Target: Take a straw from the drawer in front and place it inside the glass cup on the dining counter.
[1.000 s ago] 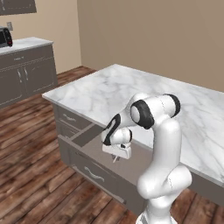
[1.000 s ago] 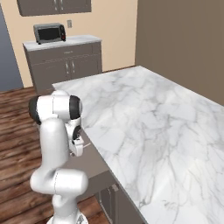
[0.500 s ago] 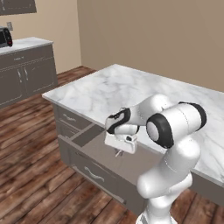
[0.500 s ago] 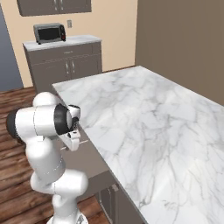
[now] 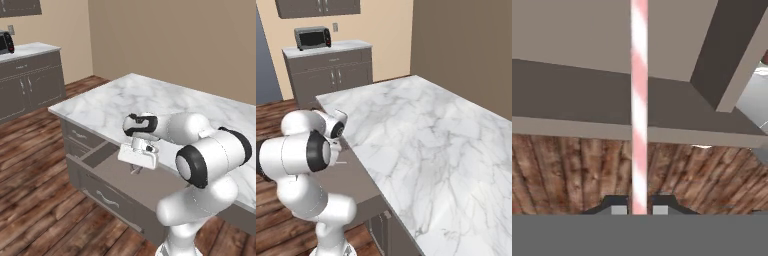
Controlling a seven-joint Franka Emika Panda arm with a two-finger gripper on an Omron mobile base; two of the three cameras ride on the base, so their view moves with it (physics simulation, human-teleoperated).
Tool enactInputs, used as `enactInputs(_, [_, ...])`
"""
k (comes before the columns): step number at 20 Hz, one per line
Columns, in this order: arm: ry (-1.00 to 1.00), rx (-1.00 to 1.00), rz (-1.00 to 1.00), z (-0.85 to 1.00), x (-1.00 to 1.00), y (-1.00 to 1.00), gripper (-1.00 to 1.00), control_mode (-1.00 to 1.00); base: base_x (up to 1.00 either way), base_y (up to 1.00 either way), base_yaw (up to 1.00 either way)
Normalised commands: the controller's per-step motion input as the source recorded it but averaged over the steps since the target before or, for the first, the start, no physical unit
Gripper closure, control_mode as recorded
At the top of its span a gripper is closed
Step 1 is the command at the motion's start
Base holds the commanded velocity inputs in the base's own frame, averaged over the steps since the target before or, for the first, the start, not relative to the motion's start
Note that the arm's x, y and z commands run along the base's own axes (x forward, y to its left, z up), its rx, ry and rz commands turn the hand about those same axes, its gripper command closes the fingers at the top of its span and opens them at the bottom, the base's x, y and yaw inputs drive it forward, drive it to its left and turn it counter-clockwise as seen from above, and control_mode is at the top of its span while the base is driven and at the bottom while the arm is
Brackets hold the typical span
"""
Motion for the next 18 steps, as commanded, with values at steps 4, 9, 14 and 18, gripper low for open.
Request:
enactInputs(4, [0.32,0.08,0.00,0.39,-0.58,0.42,1.00,-1.00,0.00,0.00,0.00])
enactInputs(9, [0.17,0.04,0.00,0.65,-0.66,0.30,1.00,-1.00,0.00,0.00,0.00])
enactInputs(14, [-0.10,0.00,0.00,1.00,-0.67,0.06,1.00,-1.00,0.00,0.00,0.00])
enactInputs(18, [-0.25,-0.01,0.00,1.00,-0.55,0.00,1.00,-1.00,0.00,0.00,0.00])
